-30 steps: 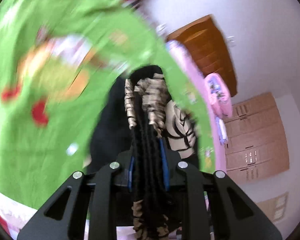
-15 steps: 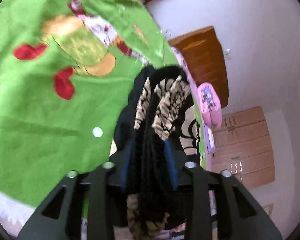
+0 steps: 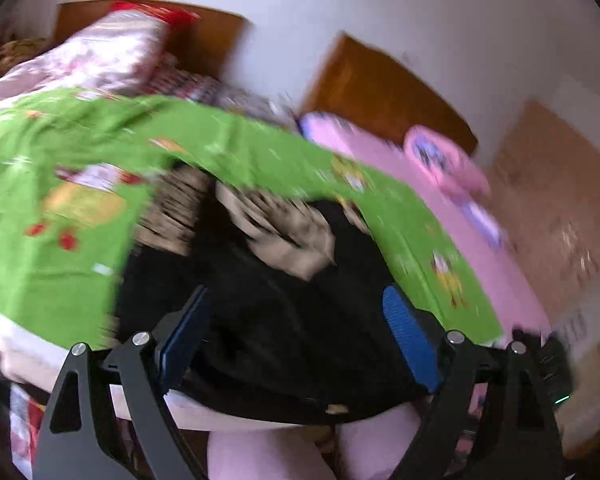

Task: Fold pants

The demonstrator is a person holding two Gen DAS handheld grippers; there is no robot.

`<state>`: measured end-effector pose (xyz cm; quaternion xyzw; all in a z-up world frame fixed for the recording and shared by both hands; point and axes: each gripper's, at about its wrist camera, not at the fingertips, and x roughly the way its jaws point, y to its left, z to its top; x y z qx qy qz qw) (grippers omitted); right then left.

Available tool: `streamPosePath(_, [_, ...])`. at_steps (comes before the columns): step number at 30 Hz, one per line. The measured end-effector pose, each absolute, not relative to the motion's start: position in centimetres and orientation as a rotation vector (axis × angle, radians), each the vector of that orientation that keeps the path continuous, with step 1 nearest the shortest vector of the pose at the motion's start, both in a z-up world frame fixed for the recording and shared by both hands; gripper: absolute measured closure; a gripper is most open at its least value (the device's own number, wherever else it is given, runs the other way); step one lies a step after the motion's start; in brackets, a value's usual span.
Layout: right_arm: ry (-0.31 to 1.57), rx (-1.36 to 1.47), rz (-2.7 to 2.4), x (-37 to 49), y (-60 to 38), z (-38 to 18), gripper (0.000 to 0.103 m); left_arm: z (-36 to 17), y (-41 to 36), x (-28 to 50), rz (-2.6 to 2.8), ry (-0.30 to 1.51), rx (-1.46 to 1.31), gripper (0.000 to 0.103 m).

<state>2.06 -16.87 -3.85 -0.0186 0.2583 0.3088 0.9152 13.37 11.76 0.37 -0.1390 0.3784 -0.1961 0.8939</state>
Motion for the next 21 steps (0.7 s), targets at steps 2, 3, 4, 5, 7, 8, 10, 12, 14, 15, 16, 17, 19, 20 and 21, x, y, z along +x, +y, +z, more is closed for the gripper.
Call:
streamPosePath(2, [0.511,0.037,0.699,2.5,-18.0,-2.1,0.009,-0.8,9.9,13.7,-0.416,0.821,-0.252,0.016])
streamPosePath(3, [0.520,0.100,0.720,3.8,-18.9,-1.0,0.007,-1.3,8.7,14.1,-0.429,0.837,-0.232,0.016])
streamPosePath(4, [0.543,0.155,0.747,5.4,-19.6,-0.3,0.004,-1.6,7.8,14.4,-0.438,0.843,-0.219,0.016])
streamPosePath(5, [0.563,0.214,0.780,7.2,-20.3,0.2,0.004,-1.4,7.0,14.1,-0.450,0.847,-0.206,0.016])
streamPosePath(7, [0.604,0.327,0.803,10.9,-21.6,0.4,0.004,-1.8,4.1,14.9,-0.466,0.863,-0.133,0.016])
streamPosePath(8, [0.673,0.395,0.781,14.0,-22.1,-0.1,0.004,-2.3,3.6,15.2,-0.466,0.864,-0.112,0.016])
streamPosePath(10, [0.783,0.493,0.762,17.9,-22.4,-1.3,0.004,-3.0,1.8,15.5,-0.477,0.886,-0.069,0.016])
streamPosePath(12, [0.901,0.666,0.818,21.8,-22.1,-3.5,0.004,-4.1,0.8,15.2,-0.487,0.903,-0.043,0.016])
streamPosePath(14, [1.009,0.768,0.816,24.3,-21.0,-5.5,0.004,-4.9,-0.1,14.8,-0.479,0.905,-0.001,0.016])
streamPosePath(15, [1.080,0.781,0.831,25.5,-19.8,-6.6,0.004,-5.3,-0.5,14.3,-0.467,0.897,0.044,0.016])
streamPosePath(16, [1.121,0.768,0.825,26.0,-18.8,-7.2,0.004,-5.7,-0.7,13.8,-0.463,0.889,0.081,0.016])
streamPosePath(17, [1.133,0.706,0.784,26.6,-17.7,-7.3,0.004,-6.1,-1.1,13.2,-0.455,0.873,0.137,0.016])
streamPosePath(19, [1.124,0.612,0.737,27.6,-16.3,-6.6,0.004,-6.9,-1.8,12.3,-0.436,0.855,0.230,0.016])
streamPosePath(20, [1.125,0.591,0.710,28.3,-15.8,-6.3,0.004,-7.3,-2.3,12.0,-0.428,0.844,0.263,0.016])
streamPosePath(21, [1.134,0.575,0.674,29.2,-15.3,-6.1,0.004,-7.7,-2.6,11.6,-0.416,0.822,0.301,0.016])
